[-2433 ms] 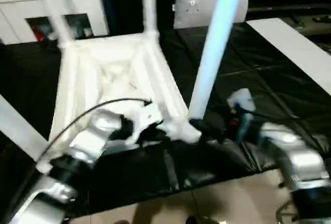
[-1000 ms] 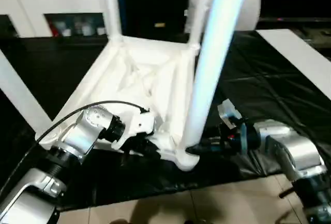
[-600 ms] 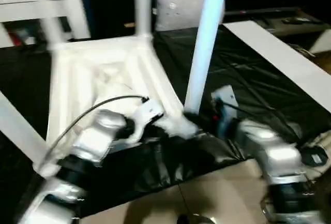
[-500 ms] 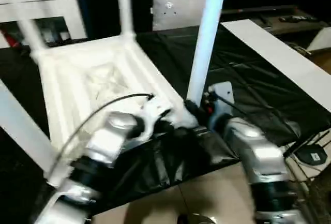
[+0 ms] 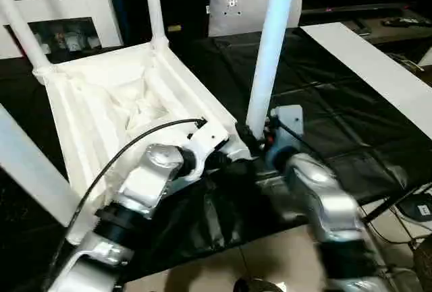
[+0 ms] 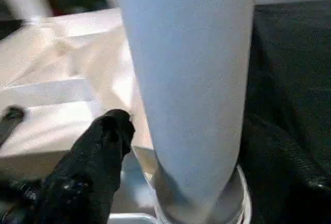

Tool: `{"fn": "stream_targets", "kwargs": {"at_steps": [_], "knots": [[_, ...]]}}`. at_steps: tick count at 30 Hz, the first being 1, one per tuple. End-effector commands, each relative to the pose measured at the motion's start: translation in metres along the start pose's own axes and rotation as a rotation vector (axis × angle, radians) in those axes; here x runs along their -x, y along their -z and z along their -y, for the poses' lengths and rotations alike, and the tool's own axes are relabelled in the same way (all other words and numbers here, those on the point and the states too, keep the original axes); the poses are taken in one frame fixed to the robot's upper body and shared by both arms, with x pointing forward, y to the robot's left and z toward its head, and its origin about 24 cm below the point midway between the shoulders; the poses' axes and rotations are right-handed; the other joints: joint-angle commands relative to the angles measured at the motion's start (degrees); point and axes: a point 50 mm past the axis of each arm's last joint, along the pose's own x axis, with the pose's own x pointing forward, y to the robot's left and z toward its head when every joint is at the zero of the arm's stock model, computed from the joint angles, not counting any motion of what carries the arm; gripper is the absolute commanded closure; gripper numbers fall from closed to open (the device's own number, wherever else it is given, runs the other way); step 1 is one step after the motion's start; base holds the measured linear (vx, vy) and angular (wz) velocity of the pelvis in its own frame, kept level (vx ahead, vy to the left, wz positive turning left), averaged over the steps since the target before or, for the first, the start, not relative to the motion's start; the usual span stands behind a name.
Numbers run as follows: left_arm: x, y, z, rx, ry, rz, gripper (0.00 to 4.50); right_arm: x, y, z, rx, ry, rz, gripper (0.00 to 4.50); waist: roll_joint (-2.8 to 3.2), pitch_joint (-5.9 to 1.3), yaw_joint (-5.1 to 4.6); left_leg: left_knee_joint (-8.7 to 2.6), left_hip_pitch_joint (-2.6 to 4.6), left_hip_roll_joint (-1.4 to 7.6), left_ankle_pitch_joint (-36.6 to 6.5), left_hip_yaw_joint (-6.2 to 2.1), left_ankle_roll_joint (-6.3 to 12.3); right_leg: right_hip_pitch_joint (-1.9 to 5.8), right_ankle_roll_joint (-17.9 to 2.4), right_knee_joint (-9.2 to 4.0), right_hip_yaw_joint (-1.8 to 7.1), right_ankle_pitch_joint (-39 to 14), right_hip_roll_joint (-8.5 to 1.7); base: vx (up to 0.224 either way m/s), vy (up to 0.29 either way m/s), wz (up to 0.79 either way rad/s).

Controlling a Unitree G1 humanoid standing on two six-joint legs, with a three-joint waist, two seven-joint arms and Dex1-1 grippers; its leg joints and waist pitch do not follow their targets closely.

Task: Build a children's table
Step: Rotate leg to tighten

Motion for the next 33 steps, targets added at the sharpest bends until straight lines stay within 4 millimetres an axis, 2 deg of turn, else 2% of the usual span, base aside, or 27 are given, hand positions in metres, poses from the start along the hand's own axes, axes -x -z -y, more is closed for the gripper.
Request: {"fn": "stream_targets", "kwargs": {"at_steps": [1,4,5,8,10,13,15,17,20,22,24,26,27,29,33], "knots": [[0.000,-0.016,0.008,-0.057,0.082,0.104,4.50,0.000,-0.008,-0.008,-0.001,-0.085,0.035,0.75,0.18,-3.94,0.44,-3.67,-0.20,0.95,-9.43,0.23,4.93,4.04,-9.99,-3.81,3.10,-16.09,-2.65,0.000,0.000,0.00],[0.006,-0.010,0.005,-0.083,0.118,0.088,4.50,0.010,-0.010,0.000,0.002,-0.168,0.020,0.42,0.10,-3.77,0.90,-3.78,0.06,0.96,-10.99,0.25,4.27,3.94,-9.26,-4.23,3.02,-19.93,-2.67,0.000,0.000,0.00],[0.012,-0.005,0.003,-0.121,0.185,0.080,4.50,0.018,-0.011,0.008,0.041,-0.234,-0.021,0.42,0.05,-3.70,1.11,-3.76,0.16,0.93,-11.48,0.27,4.38,3.80,-8.69,-4.43,3.02,-21.11,-2.69,0.000,0.000,0.00],[0.020,0.001,0.003,-0.176,0.283,0.053,4.50,0.029,-0.012,0.011,0.091,-0.389,-0.072,0.13,0.13,-3.60,1.90,-3.77,0.55,1.16,-12.14,0.46,4.23,3.44,-8.11,-4.60,3.23,-22.58,-2.80,0.000,0.000,0.00],[0.022,0.002,0.004,-0.190,0.310,0.046,4.50,0.032,-0.012,0.011,0.103,-0.430,-0.086,0.05,0.15,-3.73,2.23,-3.73,0.79,1.19,-12.15,0.49,4.04,3.36,-8.47,-4.47,3.29,-21.87,-2.84,0.000,0.000,0.00],[0.031,0.009,0.002,-0.254,0.413,-0.015,4.50,0.038,-0.014,0.015,0.143,-0.571,-0.138,0.05,0.00,-3.70,2.77,-3.93,0.50,1.35,-12.06,0.40,4.17,3.61,-8.93,-4.05,3.34,-20.87,-2.87,0.000,0.000,0.00],[0.035,0.012,0.000,-0.288,0.463,-0.042,4.50,0.041,-0.012,0.017,0.191,-0.642,-0.197,0.05,0.12,-3.72,3.44,-3.91,1.16,1.50,-12.30,0.63,3.79,3.11,-9.72,-4.00,3.57,-20.10,-2.77,0.000,0.000,0.00],[0.041,0.015,-0.001,-0.325,0.529,-0.087,4.50,0.043,-0.010,0.017,0.222,-0.729,-0.249,0.05,-0.15,-3.84,3.61,-3.92,0.98,1.42,-11.51,0.73,3.67,3.36,-10.39,-3.61,3.77,-18.67,-2.75,0.000,0.000,0.00],[0.044,0.015,0.000,-0.336,0.582,-0.100,4.50,0.043,-0.012,0.016,0.208,-0.801,-0.257,0.05,-0.22,-3.94,4.11,-3.90,0.78,1.53,-9.98,0.76,3.79,3.61,-11.37,-3.11,4.04,-16.69,-2.98,0.000,0.000,0.00],[0.044,0.015,0.000,-0.344,0.599,-0.102,4.50,0.042,-0.013,0.016,0.201,-0.821,-0.262,0.21,-0.24,-4.00,4.24,-3.86,0.71,1.52,-9.10,0.80,3.89,3.67,-11.95,-2.94,4.04,-15.52,-2.91,0.000,0.000,0.00],[0.045,0.014,0.000,-0.366,0.628,-0.113,4.50,0.042,-0.012,0.016,0.184,-0.865,-0.281,0.49,-0.40,-4.01,4.39,-3.82,0.66,1.50,-9.21,0.84,3.84,3.74,-11.96,-2.89,4.02,-16.08,-2.91,0.000,0.000,0.00],[0.045,0.014,-0.001,-0.384,0.644,-0.118,4.50,0.041,-0.011,0.016,0.177,-0.908,-0.301,0.58,-0.38,-4.00,4.49,-3.75,0.71,1.43,-9.28,0.93,3.94,3.68,-11.73,-3.03,4.02,-16.68,-2.88,0.000,0.000,0.00],[0.045,0.013,-0.002,-0.392,0.646,-0.119,4.50,0.042,-0.010,0.016,0.174,-0.926,-0.313,0.68,-0.74,-3.97,4.58,-3.73,0.72,1.47,-9.42,1.00,4.00,3.64,-11.56,-3.14,4.03,-17.34,-2.91,0.000,0.000,0.00],[0.044,0.013,-0.002,-0.398,0.649,-0.121,4.50,0.042,-0.008,0.015,0.170,-0.954,-0.329,0.86,-0.56,-3.95,4.70,-3.78,0.64,1.53,-9.16,0.89,3.67,3.70,-11.31,-3.04,4.02,-17.81,-2.98,0.000,0.000,0.00],[0.044,0.012,-0.003,-0.401,0.650,-0.120,4.50,0.044,-0.007,0.012,0.158,-1.001,-0.345,1.31,-0.67,-4.00,4.72,-3.80,0.67,1.56,-9.65,0.86,3.35,3.72,-11.17,-3.07,4.01,-18.06,-2.98,0.000,0.000,0.00]]}}
